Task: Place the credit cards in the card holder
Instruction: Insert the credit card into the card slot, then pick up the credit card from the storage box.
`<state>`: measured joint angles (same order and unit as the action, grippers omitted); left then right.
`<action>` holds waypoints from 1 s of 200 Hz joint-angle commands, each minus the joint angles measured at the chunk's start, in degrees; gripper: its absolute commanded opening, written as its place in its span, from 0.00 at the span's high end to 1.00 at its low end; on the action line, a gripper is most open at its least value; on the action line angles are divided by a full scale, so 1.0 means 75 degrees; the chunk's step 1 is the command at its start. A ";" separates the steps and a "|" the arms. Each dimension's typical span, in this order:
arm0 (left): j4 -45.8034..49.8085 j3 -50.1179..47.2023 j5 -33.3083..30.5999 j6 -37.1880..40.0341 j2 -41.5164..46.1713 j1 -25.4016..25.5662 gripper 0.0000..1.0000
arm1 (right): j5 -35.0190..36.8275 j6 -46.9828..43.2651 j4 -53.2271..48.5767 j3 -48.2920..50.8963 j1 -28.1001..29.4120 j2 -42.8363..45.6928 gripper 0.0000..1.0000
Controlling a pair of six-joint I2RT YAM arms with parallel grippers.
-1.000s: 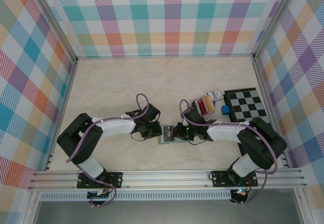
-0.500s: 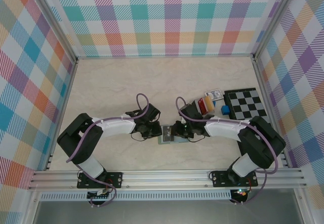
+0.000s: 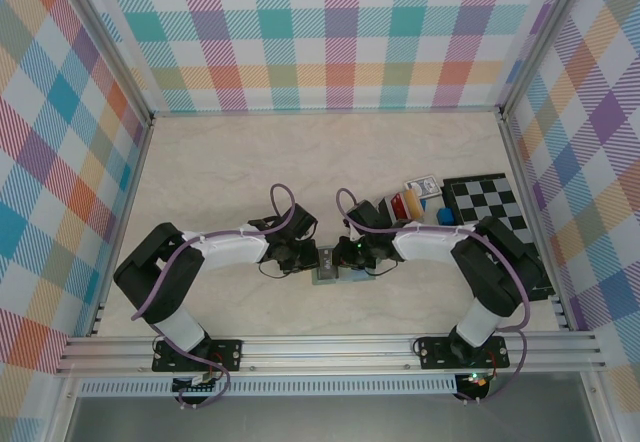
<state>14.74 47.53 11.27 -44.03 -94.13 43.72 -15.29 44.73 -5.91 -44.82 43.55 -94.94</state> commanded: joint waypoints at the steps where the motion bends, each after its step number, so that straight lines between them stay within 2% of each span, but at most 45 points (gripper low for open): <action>1: 0.0095 0.0083 -0.0008 0.0150 -0.0150 0.0021 0.86 | -0.0126 -0.0158 -0.0253 -0.0314 0.0064 0.0102 0.82; 19: 0.0440 0.0082 -0.0185 0.0209 -0.0076 0.0022 0.86 | 0.0962 -0.0137 -0.1291 -0.0348 0.0064 0.0515 0.80; 38: 0.0541 0.0073 -0.0311 0.0262 -0.0071 0.0019 0.86 | 0.1595 -0.0187 -0.1818 -0.0169 0.0013 0.0722 0.78; 82: 0.0584 0.0026 -0.0345 0.0305 -0.0235 0.0027 0.88 | 0.2054 -0.0161 -0.2647 -0.0147 -0.0064 0.0388 0.81; 106: 0.0600 -0.0010 -0.0392 0.0301 -0.0190 0.0018 0.88 | 0.2450 -0.0200 -0.3144 -0.0336 -0.0066 0.0687 0.81; 123: 0.0622 0.0005 -0.0398 0.0336 -0.0110 0.0024 0.87 | 0.2376 -0.0474 -0.3267 -0.0582 -0.0076 0.0959 0.79; 139: 0.0711 0.0091 -0.0414 0.0401 0.0024 0.0027 0.84 | 0.2387 -0.0801 -0.3559 -0.1008 -0.0076 0.1327 0.75; 159: 0.0981 0.0314 -0.0517 0.0497 0.0282 0.0018 0.77 | 0.3180 -0.1297 -0.4430 -0.1686 -0.0234 0.1758 0.68; 200: 0.1618 0.0816 -0.0985 0.0506 0.0803 0.0016 0.57 | 0.3646 -0.2460 -0.5340 -0.2427 -0.1721 0.1953 0.64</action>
<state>21.74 50.17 7.11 -40.95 -91.53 43.77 7.79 33.47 -38.48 -61.17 35.99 -80.47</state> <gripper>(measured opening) 0.383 0.354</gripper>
